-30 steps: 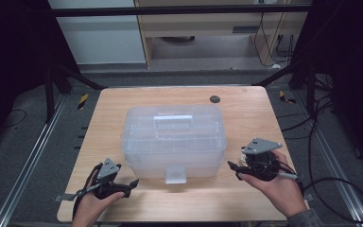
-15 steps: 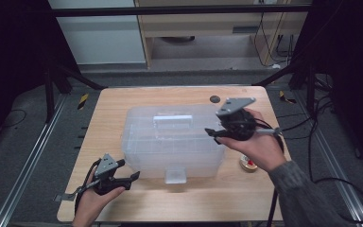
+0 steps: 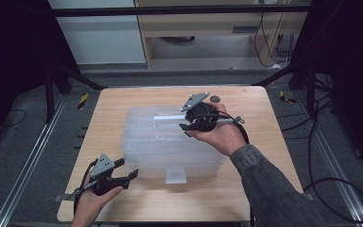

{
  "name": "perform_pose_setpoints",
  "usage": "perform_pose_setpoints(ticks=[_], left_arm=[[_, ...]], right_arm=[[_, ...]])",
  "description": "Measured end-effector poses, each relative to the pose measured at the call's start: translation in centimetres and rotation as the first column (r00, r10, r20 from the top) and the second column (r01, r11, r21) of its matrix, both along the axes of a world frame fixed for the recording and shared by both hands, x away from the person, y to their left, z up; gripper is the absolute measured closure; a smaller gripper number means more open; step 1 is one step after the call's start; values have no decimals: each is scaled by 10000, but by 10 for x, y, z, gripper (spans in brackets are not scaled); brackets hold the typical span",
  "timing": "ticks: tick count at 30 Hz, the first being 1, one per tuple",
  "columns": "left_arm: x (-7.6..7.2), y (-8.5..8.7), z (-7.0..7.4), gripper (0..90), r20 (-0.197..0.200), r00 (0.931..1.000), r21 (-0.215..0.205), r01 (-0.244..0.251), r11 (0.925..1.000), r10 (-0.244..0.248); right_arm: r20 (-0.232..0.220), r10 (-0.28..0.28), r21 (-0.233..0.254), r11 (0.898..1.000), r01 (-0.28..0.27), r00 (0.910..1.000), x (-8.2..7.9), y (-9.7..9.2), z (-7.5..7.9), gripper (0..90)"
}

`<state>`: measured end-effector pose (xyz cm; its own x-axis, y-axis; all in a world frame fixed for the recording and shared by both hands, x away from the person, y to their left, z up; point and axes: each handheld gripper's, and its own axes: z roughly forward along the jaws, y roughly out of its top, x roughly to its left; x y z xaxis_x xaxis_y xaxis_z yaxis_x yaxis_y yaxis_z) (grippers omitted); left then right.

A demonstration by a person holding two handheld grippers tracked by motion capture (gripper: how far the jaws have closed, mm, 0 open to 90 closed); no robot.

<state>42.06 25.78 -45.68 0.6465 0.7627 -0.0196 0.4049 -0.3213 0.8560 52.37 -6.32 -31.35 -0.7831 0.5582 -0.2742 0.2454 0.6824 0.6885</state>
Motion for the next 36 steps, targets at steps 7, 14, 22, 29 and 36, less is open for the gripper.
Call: perform_pose_setpoints(ticks=[7, 14, 22, 29, 36], left_arm=[[1, -1, -1, 338, -56, 10000, -44, 21, 10000, -22], [2, 0, -2, 373, -118, 9999, -41, 59, 10000, -60], [3, 0, -2, 372, -161, 9998, -11, 105, 9999, -105], [2, 1, -2, 379, -227, 9997, -94, 85, 9999, -87], [2, 1, -1, 391, -248, 9997, -121, 77, 9999, -80]], right_arm=[[178, -161, -149, 9998, 164, 9997, 2, 8, -4, 502], [258, -19, -178, 9998, 24, 9997, 3, 12, -5, 575], [312, 25, -443, 9990, -11, 9995, 3, 11, -2, 613], [121, 548, -1152, 9919, -531, 9984, 6, 18, 9, 587], [-257, 1321, -2372, 9621, -1344, 9909, 10, 31, 19, 614]])
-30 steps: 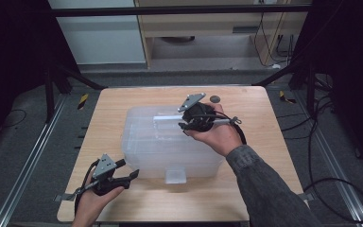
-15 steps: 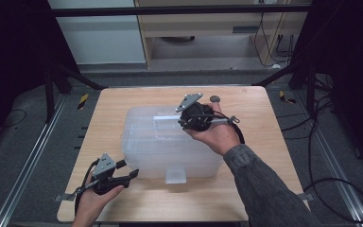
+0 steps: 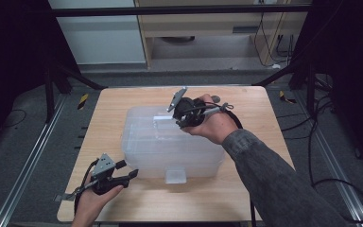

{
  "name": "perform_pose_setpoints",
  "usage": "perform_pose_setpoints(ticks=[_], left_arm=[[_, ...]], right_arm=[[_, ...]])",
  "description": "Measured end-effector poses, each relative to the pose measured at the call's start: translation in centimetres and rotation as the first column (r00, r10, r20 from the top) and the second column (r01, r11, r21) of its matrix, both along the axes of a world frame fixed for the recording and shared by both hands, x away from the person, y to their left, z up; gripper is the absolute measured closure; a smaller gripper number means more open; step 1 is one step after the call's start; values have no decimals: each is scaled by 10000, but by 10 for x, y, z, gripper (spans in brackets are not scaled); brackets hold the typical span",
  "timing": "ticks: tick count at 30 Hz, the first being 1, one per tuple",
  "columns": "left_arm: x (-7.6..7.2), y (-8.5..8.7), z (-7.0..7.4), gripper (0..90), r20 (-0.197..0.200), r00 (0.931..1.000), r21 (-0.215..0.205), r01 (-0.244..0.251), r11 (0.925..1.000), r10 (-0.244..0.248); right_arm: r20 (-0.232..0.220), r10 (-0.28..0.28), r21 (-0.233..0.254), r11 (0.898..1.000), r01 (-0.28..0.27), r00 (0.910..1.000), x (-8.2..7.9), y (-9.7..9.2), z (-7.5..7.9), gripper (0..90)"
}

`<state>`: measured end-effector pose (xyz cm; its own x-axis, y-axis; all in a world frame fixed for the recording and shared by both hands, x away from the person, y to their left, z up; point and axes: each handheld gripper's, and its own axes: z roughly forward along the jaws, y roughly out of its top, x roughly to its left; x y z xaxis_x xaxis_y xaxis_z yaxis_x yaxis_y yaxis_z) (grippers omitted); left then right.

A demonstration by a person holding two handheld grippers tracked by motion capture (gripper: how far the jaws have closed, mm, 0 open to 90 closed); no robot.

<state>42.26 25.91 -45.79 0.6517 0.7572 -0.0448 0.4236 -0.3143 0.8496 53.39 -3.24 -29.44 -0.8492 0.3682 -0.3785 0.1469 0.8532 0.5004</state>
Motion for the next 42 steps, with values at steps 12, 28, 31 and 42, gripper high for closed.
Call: perform_pose_setpoints(ticks=[12, 28, 31, 42], left_arm=[[0, 2, 0, 408, -66, 10000, -97, 28, 9999, -29], [-3, 2, -1, 402, -156, 9999, -180, 37, 9998, -39], [-3, 2, -1, 402, -154, 9999, -181, 21, 9998, -24], [-3, 5, -1, 402, -175, 9998, -298, -29, 9996, 24]], right_arm=[[-389, 803, -735, 9938, -830, 9960, 6, 10, 4, 699], [-575, 1532, -647, 9855, -1568, 9865, 10, 8, 6, 728], [-602, 1576, -578, 9853, -1610, 9857, 10, 7, 7, 730], [-708, 1767, -158, 9839, -1782, 9817, 18, 5, 14, 739]])
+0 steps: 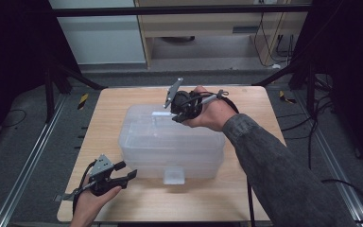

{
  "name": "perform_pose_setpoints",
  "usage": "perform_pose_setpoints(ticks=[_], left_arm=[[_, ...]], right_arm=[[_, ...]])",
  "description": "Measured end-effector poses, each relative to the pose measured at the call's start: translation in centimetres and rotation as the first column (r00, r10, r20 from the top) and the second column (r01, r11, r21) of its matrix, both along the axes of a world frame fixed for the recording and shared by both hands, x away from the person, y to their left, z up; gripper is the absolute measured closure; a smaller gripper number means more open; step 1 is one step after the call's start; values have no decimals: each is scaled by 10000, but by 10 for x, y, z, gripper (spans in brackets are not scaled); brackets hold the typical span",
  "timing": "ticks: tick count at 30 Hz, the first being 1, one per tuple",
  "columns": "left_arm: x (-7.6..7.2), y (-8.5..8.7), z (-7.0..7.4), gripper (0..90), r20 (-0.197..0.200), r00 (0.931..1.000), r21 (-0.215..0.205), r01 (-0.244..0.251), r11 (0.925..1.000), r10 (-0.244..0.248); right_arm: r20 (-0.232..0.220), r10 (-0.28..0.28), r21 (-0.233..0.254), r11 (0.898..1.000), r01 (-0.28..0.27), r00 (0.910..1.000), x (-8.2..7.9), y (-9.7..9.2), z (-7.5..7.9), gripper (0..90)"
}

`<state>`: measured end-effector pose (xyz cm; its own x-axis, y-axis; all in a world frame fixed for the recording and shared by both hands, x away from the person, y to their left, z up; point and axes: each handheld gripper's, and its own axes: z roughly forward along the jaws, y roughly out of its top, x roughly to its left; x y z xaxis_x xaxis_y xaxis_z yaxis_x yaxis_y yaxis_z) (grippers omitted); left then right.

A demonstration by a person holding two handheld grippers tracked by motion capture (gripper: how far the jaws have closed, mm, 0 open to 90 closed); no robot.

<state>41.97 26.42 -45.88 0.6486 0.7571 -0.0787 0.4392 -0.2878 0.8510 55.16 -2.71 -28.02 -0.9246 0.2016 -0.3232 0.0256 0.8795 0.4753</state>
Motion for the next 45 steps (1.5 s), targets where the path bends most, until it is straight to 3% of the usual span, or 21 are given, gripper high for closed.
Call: perform_pose_setpoints(ticks=[7, 11, 14, 19, 23, 26, 31, 33, 45], left_arm=[[1, 1, 1, 428, 24, 10000, -99, 26, 9999, -25], [-1, -1, 4, 458, 105, 9985, -210, 532, 9984, -530], [-3, -2, 6, 462, 247, 9987, 60, 450, 9990, -451], [-6, 9, 24, 528, 835, 9965, -454, 132, 9989, -93], [-1, 17, 34, 634, 1044, 9945, -413, 81, 9991, -38], [4, 22, 36, 732, 957, 9954, -524, 24, 9986, 26], [9, 24, 34, 798, 766, 9970, -608, 163, 9980, -116], [13, 22, 32, 811, 771, 9968, -392, 254, 9989, -223], [17, 23, 31, 810, 858, 9963, -427, 137, 9990, -100]], right_arm=[[-59, -12, 195, 9998, 14, 10000, 12, -4, 6, 737], [-218, -58, 306, 9995, 64, 9997, 18, -8, 7, 742], [-233, 2, 396, 9992, 8, 9997, 21, -10, 7, 748], [-221, 82, 441, 9990, -72, 9997, 22, -11, 6, 750], [-244, 93, 439, 9990, -82, 9997, 21, -11, 6, 751], [-223, 112, 439, 9990, -102, 9997, 21, -11, 6, 752], [-226, 135, 438, 9990, -125, 9997, 22, -11, 7, 752], [-246, 149, 474, 9988, -138, 9996, 23, -12, 7, 752], [-350, 21, 692, 9976, 3, 9994, 25, -13, 8, 748]])
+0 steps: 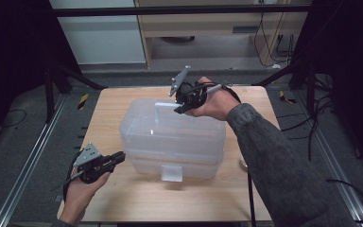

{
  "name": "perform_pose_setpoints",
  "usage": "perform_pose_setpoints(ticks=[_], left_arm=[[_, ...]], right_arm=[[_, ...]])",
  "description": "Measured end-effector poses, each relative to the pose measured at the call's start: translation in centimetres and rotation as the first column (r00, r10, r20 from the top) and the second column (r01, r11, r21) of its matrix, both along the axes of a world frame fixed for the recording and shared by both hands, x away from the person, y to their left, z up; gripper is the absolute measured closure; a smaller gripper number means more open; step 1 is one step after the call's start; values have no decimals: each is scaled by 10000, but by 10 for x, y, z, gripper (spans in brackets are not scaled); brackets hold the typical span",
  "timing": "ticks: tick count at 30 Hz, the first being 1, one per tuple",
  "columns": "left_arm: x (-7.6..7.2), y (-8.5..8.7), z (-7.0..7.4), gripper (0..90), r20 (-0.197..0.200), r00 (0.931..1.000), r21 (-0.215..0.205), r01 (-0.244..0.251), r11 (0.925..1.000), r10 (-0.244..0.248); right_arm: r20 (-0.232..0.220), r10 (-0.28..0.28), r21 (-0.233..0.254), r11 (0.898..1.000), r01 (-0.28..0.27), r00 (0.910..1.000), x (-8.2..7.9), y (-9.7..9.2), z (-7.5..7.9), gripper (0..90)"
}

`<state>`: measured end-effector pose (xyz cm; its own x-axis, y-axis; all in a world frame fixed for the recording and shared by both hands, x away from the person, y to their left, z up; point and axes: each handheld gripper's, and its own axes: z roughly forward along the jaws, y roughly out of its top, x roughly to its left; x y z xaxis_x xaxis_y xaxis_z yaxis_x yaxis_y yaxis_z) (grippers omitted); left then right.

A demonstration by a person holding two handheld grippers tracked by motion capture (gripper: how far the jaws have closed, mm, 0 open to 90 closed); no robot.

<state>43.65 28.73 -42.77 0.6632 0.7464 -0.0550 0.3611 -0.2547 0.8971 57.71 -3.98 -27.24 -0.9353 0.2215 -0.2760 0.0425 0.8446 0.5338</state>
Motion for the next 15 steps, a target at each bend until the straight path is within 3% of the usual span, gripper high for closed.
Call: perform_pose_setpoints(ticks=[15], left_arm=[[5, 3, 1, 788, -5, 9998, -71, -204, 9998, 204]], right_arm=[[-82, -242, 157, 9996, 244, 9997, 8, -2, 4, 739]])
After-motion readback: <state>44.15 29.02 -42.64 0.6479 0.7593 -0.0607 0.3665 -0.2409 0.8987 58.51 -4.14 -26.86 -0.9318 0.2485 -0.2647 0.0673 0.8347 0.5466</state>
